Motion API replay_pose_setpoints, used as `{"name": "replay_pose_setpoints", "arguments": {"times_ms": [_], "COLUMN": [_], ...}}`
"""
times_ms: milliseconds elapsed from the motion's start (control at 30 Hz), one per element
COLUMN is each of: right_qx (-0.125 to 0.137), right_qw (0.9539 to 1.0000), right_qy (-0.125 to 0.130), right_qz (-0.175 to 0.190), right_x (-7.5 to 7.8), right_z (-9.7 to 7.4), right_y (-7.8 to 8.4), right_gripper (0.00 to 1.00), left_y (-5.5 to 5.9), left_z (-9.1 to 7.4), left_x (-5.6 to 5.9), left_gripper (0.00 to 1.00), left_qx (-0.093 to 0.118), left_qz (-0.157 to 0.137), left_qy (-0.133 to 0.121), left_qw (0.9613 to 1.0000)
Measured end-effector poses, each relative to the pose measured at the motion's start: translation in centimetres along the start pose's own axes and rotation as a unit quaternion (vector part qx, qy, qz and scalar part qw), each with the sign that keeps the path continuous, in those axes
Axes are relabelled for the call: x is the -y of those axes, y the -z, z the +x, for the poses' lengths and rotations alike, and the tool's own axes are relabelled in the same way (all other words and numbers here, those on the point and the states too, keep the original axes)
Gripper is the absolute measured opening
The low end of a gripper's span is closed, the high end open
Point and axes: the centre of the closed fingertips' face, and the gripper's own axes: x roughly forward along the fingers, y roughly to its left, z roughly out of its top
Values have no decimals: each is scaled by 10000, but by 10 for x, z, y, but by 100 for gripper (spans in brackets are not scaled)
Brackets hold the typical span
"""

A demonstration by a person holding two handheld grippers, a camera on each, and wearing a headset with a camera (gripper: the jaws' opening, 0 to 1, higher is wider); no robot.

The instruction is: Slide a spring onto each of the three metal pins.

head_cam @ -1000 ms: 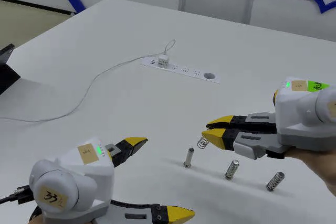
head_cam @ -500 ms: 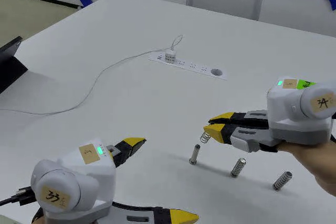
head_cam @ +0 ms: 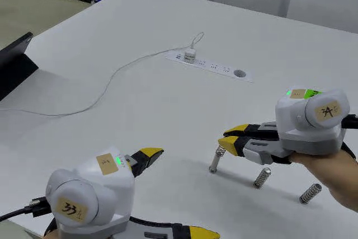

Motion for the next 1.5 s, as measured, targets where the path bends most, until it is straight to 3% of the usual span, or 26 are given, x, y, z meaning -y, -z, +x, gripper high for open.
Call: {"name": "replay_pose_setpoints", "arguments": {"times_ms": [133,800,1000,1500], "right_qx": [-8,-465,-543,-771], "right_qw": [10000,9985,9981,9957], "right_qy": [-5,3,29,-20], "right_qz": [8,-274,-277,-508], "right_x": [-1,-7,-6,-10], "right_z": [2,24,30,33], "right_y": [-1,25,31,44], "right_gripper": [10,11,11,11], "left_y": [1,6,4,6], "left_z": [1,2,2,1], "left_x": [1,3,1,1], "left_gripper": [100,99,99,98], "left_qx": [-19,-129,-88,-135], "left_qz": [-15,14,-147,-173], "left_qy": [18,73,61,37], "left_qw": [10000,9999,9998,9998]}}
